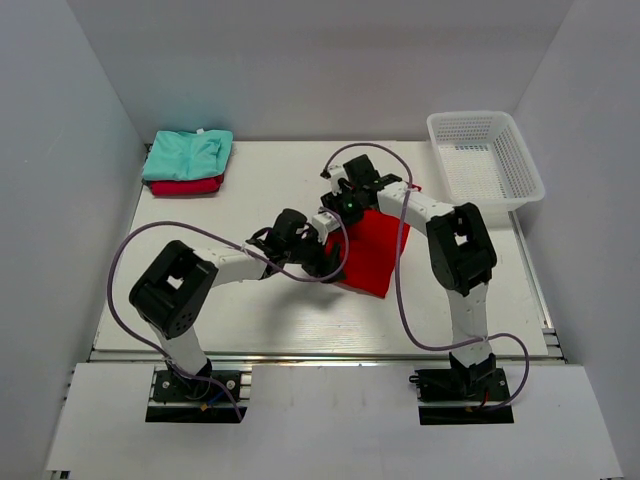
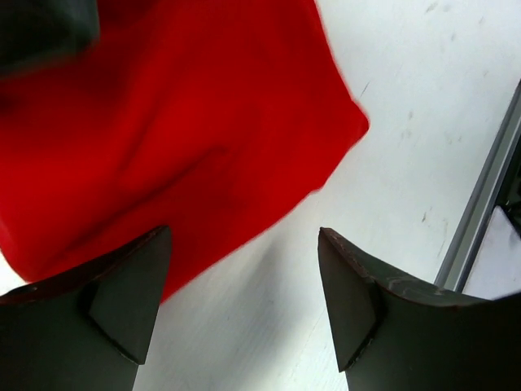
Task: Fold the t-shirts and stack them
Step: Fold the folded rectangular tshirt in 1/3 of the way
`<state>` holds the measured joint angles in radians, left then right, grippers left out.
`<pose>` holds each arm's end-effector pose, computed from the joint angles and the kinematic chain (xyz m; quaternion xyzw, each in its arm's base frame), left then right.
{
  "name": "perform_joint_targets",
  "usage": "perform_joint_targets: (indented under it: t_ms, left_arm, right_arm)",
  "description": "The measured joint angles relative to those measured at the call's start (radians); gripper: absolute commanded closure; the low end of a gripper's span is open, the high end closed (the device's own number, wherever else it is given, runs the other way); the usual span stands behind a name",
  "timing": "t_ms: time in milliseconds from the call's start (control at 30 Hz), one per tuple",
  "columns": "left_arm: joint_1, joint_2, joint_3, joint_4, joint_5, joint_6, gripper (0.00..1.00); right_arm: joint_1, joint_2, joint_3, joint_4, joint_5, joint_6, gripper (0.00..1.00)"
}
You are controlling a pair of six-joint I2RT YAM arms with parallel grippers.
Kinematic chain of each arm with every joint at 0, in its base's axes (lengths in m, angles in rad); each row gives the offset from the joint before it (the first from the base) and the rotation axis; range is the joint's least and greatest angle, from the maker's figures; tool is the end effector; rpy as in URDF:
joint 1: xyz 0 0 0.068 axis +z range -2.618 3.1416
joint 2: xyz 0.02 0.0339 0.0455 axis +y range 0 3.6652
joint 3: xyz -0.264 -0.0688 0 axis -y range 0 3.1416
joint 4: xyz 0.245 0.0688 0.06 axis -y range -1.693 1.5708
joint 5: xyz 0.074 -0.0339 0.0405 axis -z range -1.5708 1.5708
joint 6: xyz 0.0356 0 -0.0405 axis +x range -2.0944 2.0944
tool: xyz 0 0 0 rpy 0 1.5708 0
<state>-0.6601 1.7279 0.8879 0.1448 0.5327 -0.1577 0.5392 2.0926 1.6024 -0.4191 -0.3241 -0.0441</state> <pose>0.2653 -0.2288 0.1648 0.3253 0.8186 -0.3814 0.2805 0.3908 0.2470 0.1949 -0.3186 0.8789 0.2265 0.2733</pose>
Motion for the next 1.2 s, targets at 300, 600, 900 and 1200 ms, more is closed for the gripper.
perform_joint_targets:
  t_ms: [300, 600, 900, 1200]
  left_arm:
    - [0.001, 0.019, -0.064, 0.025, 0.005, 0.002, 0.2]
    - [0.002, 0.045, -0.062, 0.063, 0.021, -0.002, 0.25]
    - [0.008, 0.076, -0.043, 0.092, 0.022, 0.003, 0.27]
    - [0.009, 0.078, -0.037, 0.086, 0.023, 0.003, 0.27]
  right_arm:
    - [0.012, 0.038, 0.0, -0.055, -0.016, -0.027, 1.0]
    - [0.01, 0.039, 0.051, -0.058, 0.065, 0.009, 1.0]
    - [-0.001, 0.053, 0.238, -0.126, 0.195, 0.022, 1.0]
    - [-0.018, 0.106, 0.255, -0.14, 0.296, -0.003, 0.6]
